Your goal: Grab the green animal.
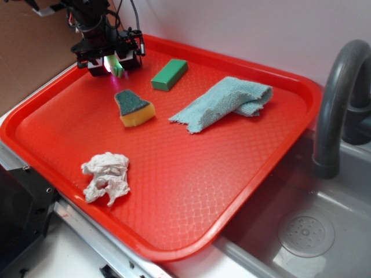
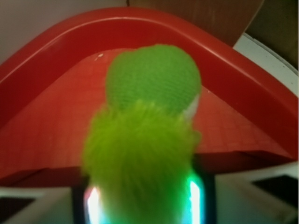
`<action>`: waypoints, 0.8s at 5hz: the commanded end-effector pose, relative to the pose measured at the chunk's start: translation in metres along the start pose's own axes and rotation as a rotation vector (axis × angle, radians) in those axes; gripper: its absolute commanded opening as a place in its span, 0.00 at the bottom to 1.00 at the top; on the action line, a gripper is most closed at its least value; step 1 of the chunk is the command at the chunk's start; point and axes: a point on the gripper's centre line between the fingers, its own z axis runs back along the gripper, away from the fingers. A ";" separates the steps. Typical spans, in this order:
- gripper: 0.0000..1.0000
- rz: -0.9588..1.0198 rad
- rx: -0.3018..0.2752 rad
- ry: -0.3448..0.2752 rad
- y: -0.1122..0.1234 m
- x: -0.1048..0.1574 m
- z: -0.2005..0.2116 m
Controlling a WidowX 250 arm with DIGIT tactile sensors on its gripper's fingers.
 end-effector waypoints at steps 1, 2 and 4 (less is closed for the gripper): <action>0.00 -0.152 -0.085 0.079 -0.010 -0.004 0.105; 0.00 -0.154 -0.174 0.143 0.001 -0.027 0.154; 0.00 -0.320 -0.256 0.161 0.007 -0.069 0.212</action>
